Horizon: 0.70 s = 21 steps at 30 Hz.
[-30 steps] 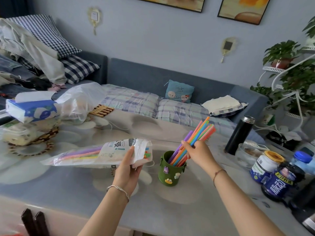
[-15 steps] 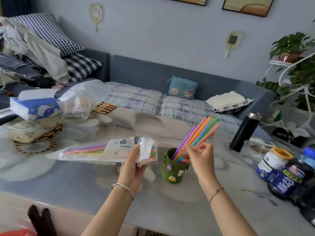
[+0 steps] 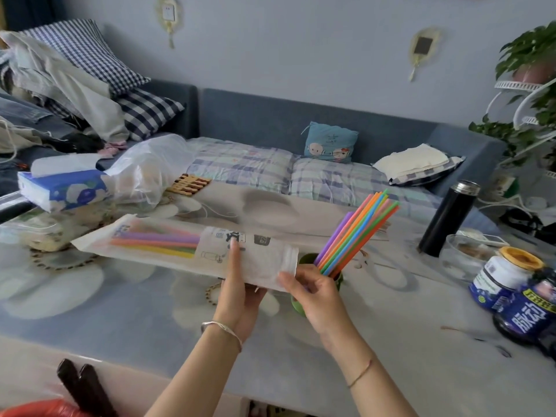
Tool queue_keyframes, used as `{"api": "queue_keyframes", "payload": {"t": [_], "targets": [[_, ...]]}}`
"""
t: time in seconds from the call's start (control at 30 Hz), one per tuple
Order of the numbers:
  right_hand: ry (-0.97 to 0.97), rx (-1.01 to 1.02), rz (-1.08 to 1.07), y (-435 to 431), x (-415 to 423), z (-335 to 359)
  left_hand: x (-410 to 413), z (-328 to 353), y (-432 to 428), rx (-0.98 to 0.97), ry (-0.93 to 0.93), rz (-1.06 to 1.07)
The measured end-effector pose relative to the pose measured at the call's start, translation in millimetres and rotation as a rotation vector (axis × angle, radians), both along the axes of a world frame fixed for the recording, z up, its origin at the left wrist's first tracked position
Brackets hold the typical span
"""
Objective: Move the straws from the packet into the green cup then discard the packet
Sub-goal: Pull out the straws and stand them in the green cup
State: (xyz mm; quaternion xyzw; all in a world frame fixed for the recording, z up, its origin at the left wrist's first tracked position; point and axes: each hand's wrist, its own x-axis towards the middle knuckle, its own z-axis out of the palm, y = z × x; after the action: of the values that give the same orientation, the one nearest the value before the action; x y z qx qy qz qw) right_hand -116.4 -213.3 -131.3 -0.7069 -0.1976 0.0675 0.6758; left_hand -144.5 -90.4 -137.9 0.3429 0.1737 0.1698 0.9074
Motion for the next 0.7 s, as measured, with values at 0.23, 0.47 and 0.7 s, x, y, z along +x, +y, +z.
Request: {"api": "queue_keyframes", "payload": {"t": [0.23, 0.47, 0.7], "targets": [[-0.18, -0.009, -0.072, 3.4, -3.2, -10.7, -4.5, 3.8, 6.5, -0.141, -0.102, -0.163], [-0.108, 0.214, -0.131, 11.2, -17.5, -5.0, -3.9, 6.1, 19.2, 0.015, -0.16, 0.009], [0.705, 0.737, 0.013, 9.6, -3.4, -0.1, -15.1, 12.4, -7.6, 0.421, -0.067, 0.085]]}}
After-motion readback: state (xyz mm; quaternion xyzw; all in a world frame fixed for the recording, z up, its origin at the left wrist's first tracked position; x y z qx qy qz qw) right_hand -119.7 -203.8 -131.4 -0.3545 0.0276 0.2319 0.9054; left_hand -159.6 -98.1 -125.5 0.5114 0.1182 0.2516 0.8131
